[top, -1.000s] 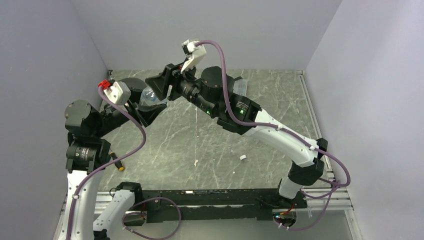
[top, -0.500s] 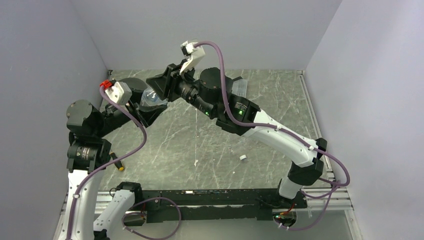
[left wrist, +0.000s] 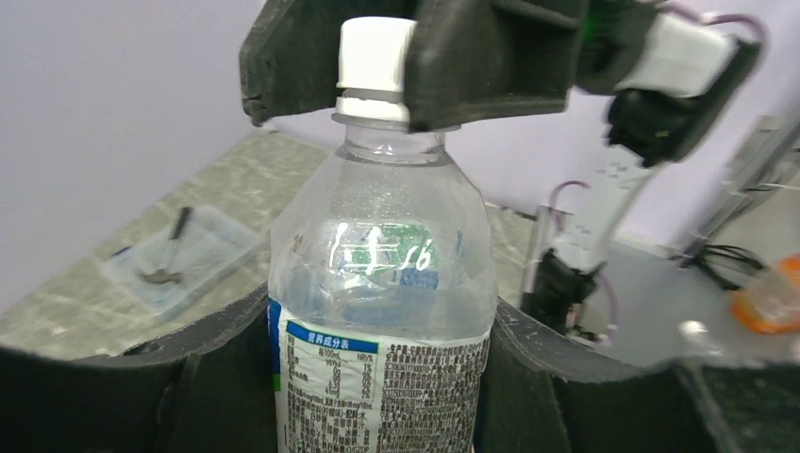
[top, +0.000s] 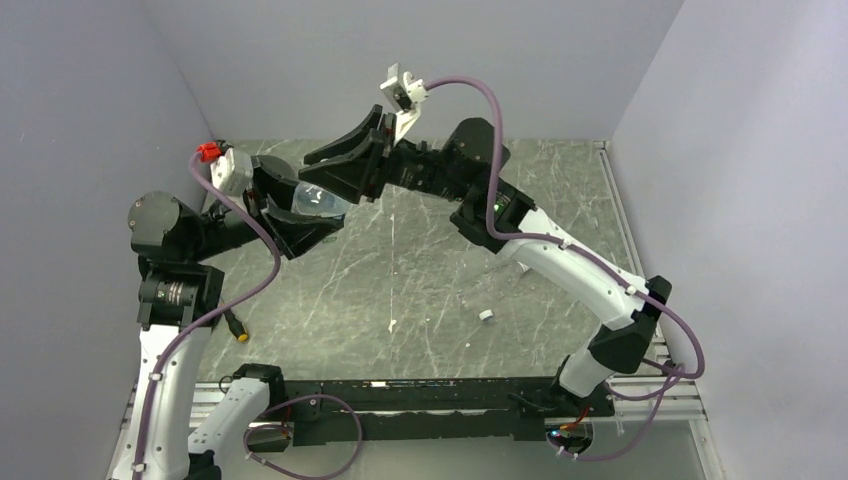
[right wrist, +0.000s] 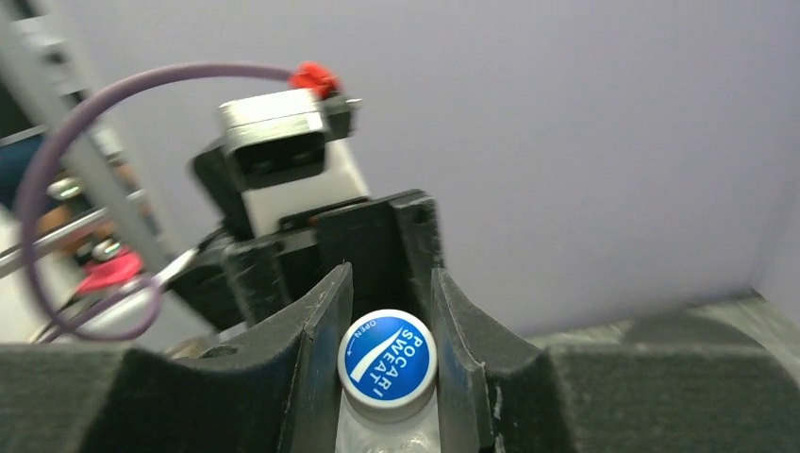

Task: Unscrew the bottle caps
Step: Unscrew the bottle cap from the plastic bottle.

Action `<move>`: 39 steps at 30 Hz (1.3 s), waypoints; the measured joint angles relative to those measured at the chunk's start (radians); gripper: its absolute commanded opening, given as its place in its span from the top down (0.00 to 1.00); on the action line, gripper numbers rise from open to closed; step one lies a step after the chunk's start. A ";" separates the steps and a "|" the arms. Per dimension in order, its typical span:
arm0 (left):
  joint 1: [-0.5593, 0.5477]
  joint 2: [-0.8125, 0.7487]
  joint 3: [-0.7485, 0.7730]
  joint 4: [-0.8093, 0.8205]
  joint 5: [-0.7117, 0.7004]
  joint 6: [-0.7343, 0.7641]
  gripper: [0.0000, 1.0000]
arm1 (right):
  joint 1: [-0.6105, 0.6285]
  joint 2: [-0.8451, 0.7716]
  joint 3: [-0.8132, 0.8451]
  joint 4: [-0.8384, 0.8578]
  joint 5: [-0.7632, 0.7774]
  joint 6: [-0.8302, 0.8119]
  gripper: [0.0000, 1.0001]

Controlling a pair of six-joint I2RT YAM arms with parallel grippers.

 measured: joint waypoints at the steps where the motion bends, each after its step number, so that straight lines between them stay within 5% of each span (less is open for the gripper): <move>1: 0.000 0.006 0.003 0.021 0.023 -0.031 1.00 | -0.017 0.002 -0.006 0.036 -0.071 0.021 1.00; 5: -0.002 0.023 0.017 0.098 0.113 -0.148 1.00 | -0.081 0.051 0.005 0.237 -0.375 0.153 1.00; 11: -0.002 0.023 0.024 0.137 0.181 -0.220 1.00 | -0.102 0.122 0.055 0.422 -0.582 0.279 0.98; 13: -0.003 0.023 0.024 0.145 0.198 -0.228 1.00 | -0.102 0.122 0.055 0.433 -0.603 0.279 0.74; 15: -0.004 0.023 0.024 0.142 0.202 -0.227 1.00 | -0.101 0.116 0.055 0.408 -0.600 0.256 0.37; 21: -0.004 0.028 0.026 0.042 0.142 -0.135 1.00 | -0.060 -0.011 -0.037 0.168 -0.300 0.091 0.03; 26: -0.004 0.022 0.026 -0.067 0.027 0.018 1.00 | 0.018 -0.146 -0.130 0.098 0.045 -0.028 0.01; 32: -0.004 -0.013 0.019 -0.115 -0.118 0.159 1.00 | 0.112 -0.044 0.130 -0.113 0.430 -0.073 0.13; 39: -0.004 -0.035 0.012 -0.130 -0.172 0.222 1.00 | 0.113 0.061 0.186 -0.272 0.624 -0.034 0.20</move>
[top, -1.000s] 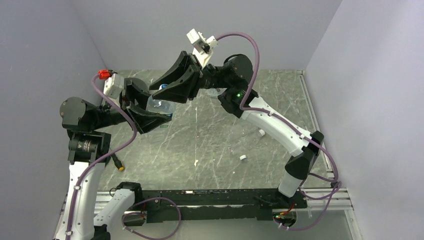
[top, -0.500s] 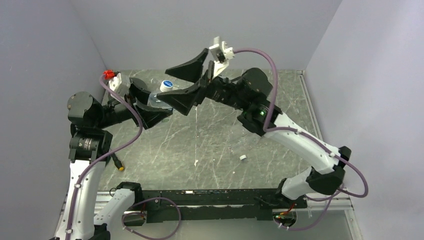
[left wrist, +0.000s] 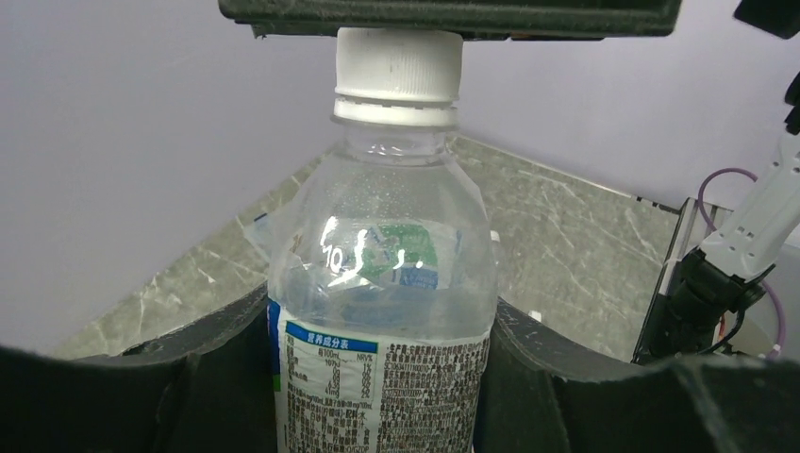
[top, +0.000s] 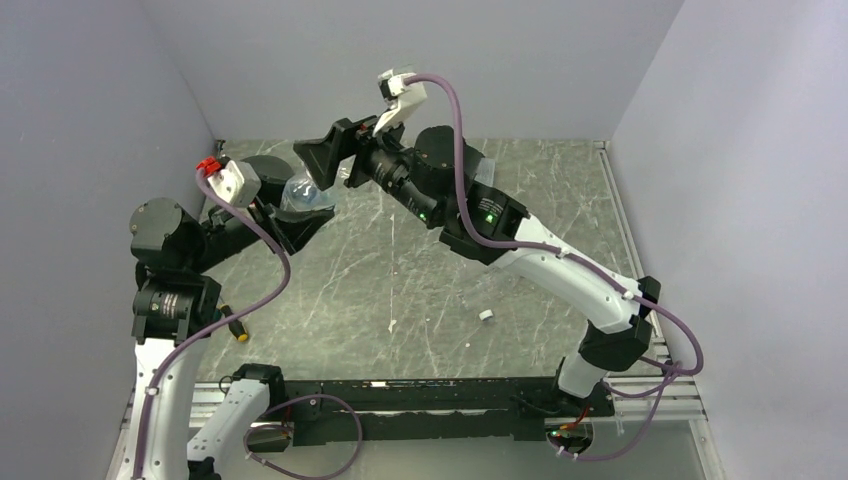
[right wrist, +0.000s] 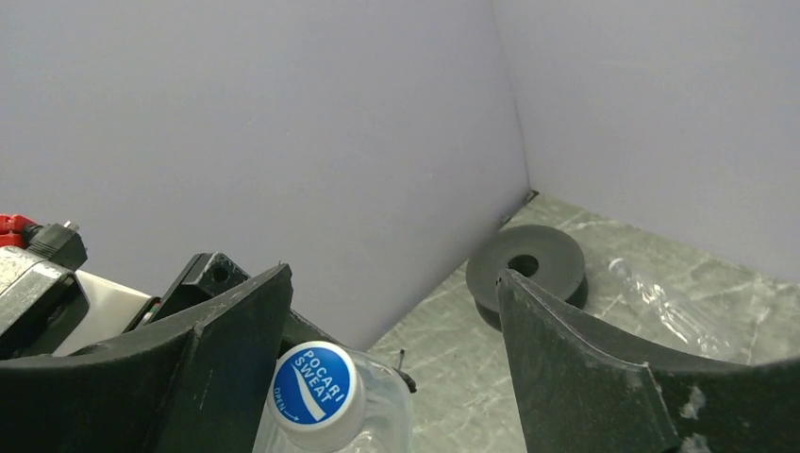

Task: Unscrew the bottle caps
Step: Unscrew the bottle cap from the plastic bottle.

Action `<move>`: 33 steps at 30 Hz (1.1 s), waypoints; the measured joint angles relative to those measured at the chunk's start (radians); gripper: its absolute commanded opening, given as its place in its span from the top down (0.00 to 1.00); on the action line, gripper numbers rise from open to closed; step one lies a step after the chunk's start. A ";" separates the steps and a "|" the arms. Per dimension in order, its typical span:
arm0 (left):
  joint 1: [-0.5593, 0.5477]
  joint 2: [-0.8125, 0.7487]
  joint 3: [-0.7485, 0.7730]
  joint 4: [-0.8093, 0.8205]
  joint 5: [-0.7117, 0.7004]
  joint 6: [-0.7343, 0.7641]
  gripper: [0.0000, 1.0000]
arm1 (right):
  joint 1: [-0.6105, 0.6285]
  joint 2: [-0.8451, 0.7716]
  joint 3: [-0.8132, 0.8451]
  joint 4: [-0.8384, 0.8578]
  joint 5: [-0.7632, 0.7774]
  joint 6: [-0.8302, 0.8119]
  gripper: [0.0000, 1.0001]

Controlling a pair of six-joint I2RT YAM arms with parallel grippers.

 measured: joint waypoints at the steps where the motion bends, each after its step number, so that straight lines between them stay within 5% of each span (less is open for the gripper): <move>1: 0.002 -0.001 -0.006 -0.008 -0.003 0.003 1.00 | 0.001 0.009 0.003 -0.003 0.008 0.002 0.22; 12: 0.002 0.002 -0.022 -0.014 -0.022 0.016 1.00 | 0.043 0.011 -0.003 -0.017 -0.006 0.027 0.33; 19: 0.002 0.001 -0.022 -0.013 -0.022 0.016 1.00 | 0.044 0.014 -0.003 -0.019 -0.006 0.047 0.73; 25: 0.002 -0.006 -0.022 -0.008 -0.027 0.015 1.00 | 0.042 0.023 0.012 -0.021 -0.005 0.053 0.98; 33: 0.009 0.002 -0.020 0.008 0.007 -0.032 1.00 | -0.014 0.028 0.023 -0.013 -0.229 -0.004 1.00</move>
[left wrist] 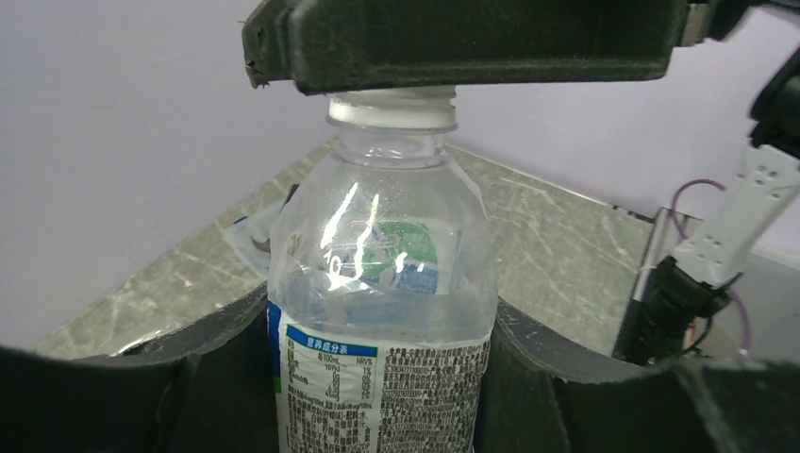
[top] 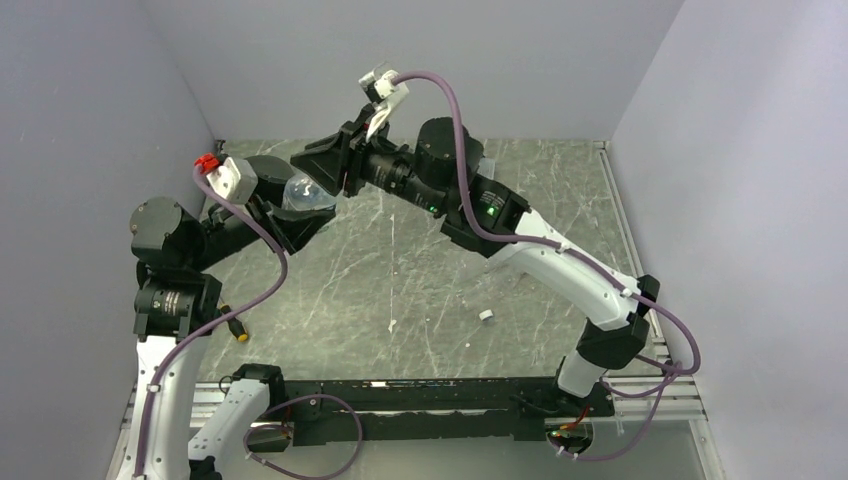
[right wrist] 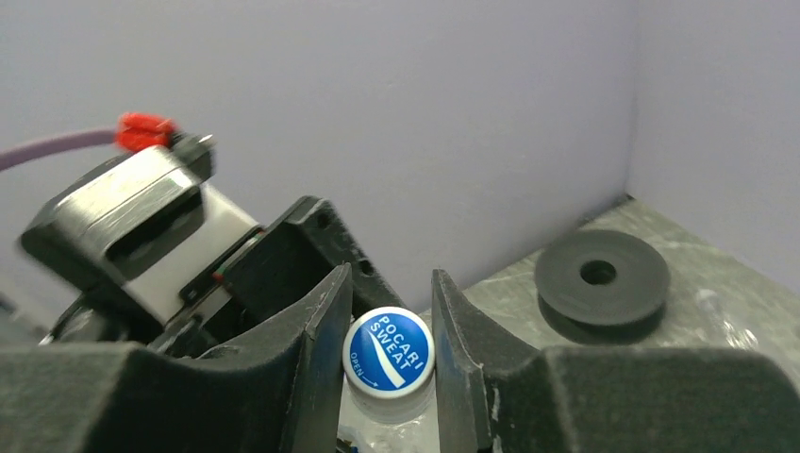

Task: Unscrew the bottle caps
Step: Unscrew the bottle cap from the plastic bottle.

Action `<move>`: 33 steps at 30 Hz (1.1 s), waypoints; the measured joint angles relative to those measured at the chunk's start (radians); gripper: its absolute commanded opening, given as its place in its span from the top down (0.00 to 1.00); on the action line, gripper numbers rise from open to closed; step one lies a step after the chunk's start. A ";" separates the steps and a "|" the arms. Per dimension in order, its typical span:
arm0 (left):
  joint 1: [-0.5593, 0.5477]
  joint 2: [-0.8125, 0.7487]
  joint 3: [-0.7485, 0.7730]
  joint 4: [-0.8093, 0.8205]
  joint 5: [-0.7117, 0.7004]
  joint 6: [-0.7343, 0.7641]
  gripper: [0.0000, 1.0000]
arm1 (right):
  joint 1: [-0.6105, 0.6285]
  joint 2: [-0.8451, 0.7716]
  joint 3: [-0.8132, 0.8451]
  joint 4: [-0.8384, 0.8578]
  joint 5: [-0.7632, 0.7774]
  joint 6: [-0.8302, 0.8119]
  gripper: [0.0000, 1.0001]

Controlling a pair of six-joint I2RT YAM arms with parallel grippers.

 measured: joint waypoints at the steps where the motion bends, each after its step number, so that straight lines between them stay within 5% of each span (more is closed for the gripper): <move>1: 0.001 0.003 0.000 0.009 0.016 -0.017 1.00 | -0.014 -0.003 0.000 0.005 -0.055 -0.008 1.00; 13: -0.011 0.014 0.033 0.238 0.354 -0.351 1.00 | -0.115 -0.104 -0.166 0.355 -0.759 0.046 1.00; 22: -0.018 0.017 0.050 0.269 0.443 -0.430 1.00 | -0.153 -0.040 -0.183 0.678 -1.022 0.250 1.00; 23: -0.018 0.019 0.050 0.268 0.446 -0.430 1.00 | -0.154 -0.039 -0.183 0.681 -1.027 0.252 0.85; 25: -0.018 0.021 0.050 0.267 0.449 -0.429 1.00 | -0.156 -0.039 -0.183 0.666 -1.026 0.238 0.24; 26: -0.018 0.021 0.050 0.262 0.447 -0.426 1.00 | -0.155 -0.044 -0.183 0.641 -1.014 0.221 0.14; 33: -0.013 0.032 0.053 0.134 0.321 -0.284 1.00 | -0.133 -0.168 -0.243 0.370 -0.676 0.097 0.01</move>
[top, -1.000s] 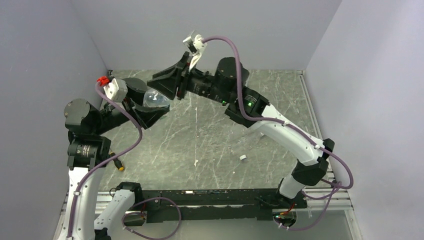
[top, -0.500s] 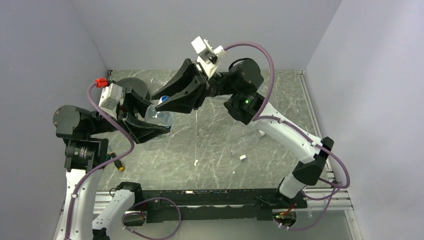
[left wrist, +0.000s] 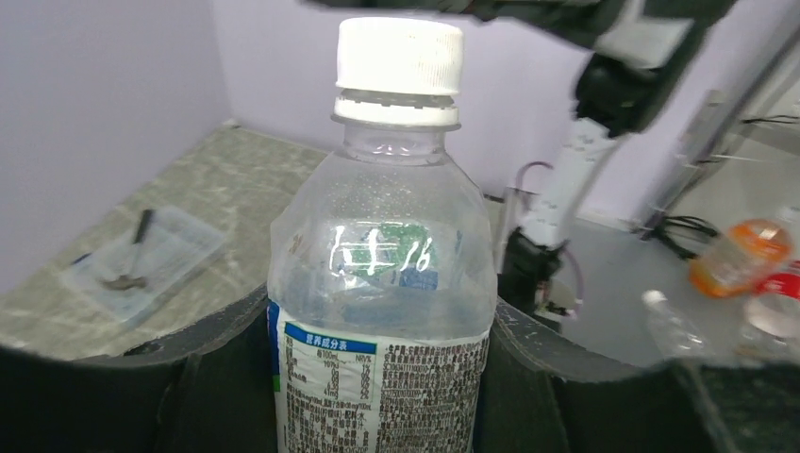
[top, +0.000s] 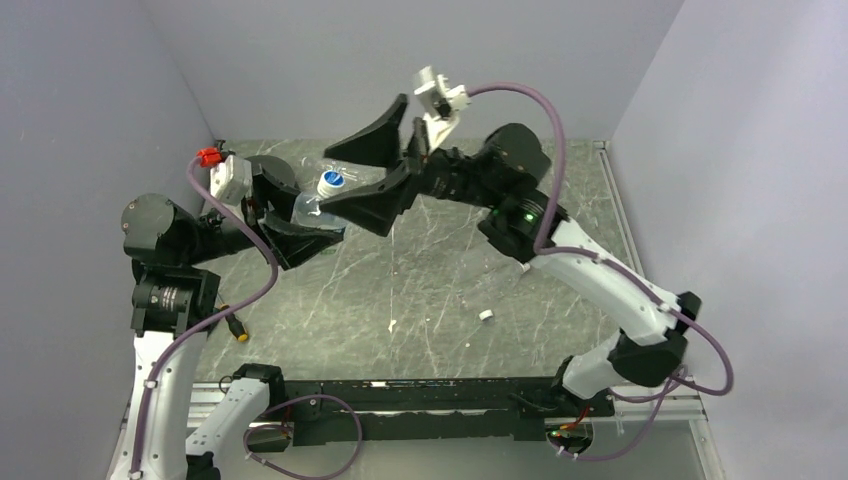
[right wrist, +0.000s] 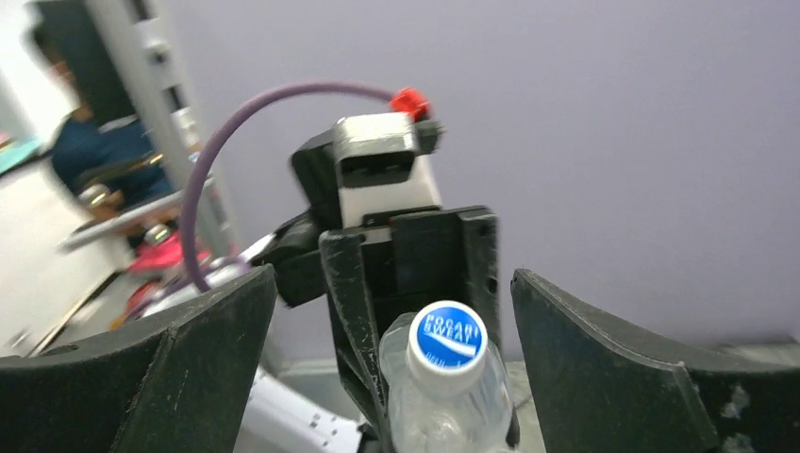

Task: Unscrew the bottle caps
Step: Unscrew the bottle cap from the plastic bottle.

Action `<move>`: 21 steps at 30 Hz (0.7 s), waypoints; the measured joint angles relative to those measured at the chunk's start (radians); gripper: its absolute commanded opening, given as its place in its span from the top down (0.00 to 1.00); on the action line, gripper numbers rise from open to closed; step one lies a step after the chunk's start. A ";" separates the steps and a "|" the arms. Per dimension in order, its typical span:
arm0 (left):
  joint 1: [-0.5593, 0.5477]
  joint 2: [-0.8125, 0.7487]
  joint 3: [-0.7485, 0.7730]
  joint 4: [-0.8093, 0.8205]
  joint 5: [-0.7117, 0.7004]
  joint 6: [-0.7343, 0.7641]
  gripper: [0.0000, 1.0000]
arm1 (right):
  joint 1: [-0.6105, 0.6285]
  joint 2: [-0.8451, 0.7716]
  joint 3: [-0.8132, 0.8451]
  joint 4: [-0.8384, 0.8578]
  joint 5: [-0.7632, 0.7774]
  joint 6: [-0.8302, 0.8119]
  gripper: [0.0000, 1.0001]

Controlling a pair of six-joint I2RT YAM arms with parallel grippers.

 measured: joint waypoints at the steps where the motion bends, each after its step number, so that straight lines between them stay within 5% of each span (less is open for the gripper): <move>1: 0.000 -0.003 0.000 -0.029 -0.037 0.040 1.00 | 0.007 -0.029 -0.019 -0.021 0.071 -0.009 0.01; 5: 0.001 -0.022 -0.006 -0.096 -0.164 0.155 1.00 | 0.085 -0.086 -0.004 -0.117 0.405 -0.069 0.04; 10: 0.001 -0.049 -0.027 -0.132 -0.270 0.274 1.00 | 0.193 0.040 0.217 -0.299 0.742 -0.106 0.11; 21: 0.001 -0.053 -0.055 -0.174 -0.338 0.383 1.00 | 0.193 0.217 0.320 -0.494 0.921 -0.100 0.34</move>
